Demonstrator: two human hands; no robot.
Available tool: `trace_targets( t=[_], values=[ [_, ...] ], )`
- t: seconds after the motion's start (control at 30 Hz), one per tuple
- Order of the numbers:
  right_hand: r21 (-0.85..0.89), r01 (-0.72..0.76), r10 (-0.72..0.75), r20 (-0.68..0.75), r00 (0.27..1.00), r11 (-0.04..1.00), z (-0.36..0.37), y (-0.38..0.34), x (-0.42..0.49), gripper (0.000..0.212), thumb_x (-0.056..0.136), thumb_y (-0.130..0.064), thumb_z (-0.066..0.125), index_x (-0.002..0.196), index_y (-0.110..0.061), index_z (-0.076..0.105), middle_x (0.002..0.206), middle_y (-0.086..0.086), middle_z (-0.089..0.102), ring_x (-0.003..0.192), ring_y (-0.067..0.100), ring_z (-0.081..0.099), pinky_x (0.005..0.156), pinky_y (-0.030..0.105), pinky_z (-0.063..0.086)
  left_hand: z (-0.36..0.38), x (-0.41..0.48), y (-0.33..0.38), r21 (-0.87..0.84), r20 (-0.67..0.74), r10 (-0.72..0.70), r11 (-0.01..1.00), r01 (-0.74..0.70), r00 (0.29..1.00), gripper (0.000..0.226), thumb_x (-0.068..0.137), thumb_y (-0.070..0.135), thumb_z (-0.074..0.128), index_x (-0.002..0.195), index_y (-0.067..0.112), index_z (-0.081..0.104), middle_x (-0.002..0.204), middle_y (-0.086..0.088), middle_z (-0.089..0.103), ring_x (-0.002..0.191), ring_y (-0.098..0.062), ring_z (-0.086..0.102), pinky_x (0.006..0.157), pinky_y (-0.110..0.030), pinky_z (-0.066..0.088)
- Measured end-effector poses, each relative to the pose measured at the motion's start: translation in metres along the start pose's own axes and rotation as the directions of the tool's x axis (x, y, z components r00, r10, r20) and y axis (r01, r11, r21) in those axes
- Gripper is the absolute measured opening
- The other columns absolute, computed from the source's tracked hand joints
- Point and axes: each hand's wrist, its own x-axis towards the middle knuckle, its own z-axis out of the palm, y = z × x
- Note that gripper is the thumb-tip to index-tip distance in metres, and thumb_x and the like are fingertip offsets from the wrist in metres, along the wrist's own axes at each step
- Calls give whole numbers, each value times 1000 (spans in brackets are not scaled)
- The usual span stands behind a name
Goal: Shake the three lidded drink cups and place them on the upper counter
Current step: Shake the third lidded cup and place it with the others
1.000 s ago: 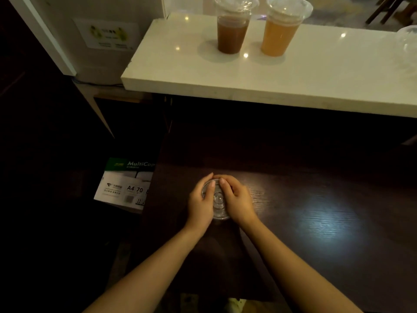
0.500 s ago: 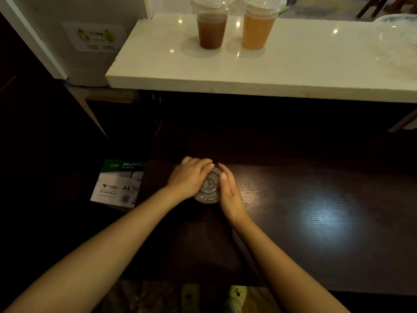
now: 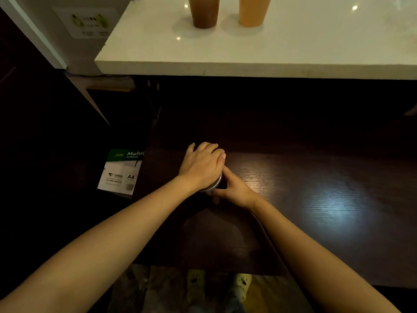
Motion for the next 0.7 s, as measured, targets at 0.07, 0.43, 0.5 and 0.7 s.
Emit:
trace_targets(
  t=[0.07, 0.43, 0.5, 0.7],
  values=[
    [-25, -13, 15, 77, 997, 1000, -2, 2, 8, 77, 77, -6, 73, 141, -14, 31, 104, -14, 54, 79, -18, 56, 76, 6, 46, 1, 0, 1, 8, -23, 1, 1000, -1, 1000, 46, 98, 35, 20, 135, 22, 43, 148, 2, 39, 138, -14, 28, 115, -41, 19],
    [9, -11, 9, 174, 985, 1000, -13, 14, 26, 80, 74, -9, 77, 141, -10, 34, 127, -8, 48, 120, 2, 43, 91, -5, 31, 7, 2, 0, 86, -45, 18, 996, -14, 999, 58, 91, 40, 11, 138, 21, 39, 147, 2, 40, 137, -14, 31, 108, -37, 24],
    [11, -2, 0, 177, 984, 1000, -13, 16, 28, 79, 74, -9, 77, 140, -10, 35, 127, -8, 49, 121, 2, 42, 92, -4, 32, 7, 3, 0, 84, -41, 14, 996, -11, 999, 58, 92, 40, 11, 139, 20, 38, 147, 2, 40, 137, -14, 31, 108, -36, 24],
    [5, 34, -34, 119, 992, 999, -9, 19, 26, 78, 72, -12, 79, 138, -11, 37, 130, -3, 52, 123, 8, 46, 99, 8, 35, 3, 2, 2, 93, -30, 44, 995, -41, 999, 70, 85, 47, 1, 141, 22, 34, 149, 1, 36, 139, -15, 27, 109, -37, 22]
  ],
)
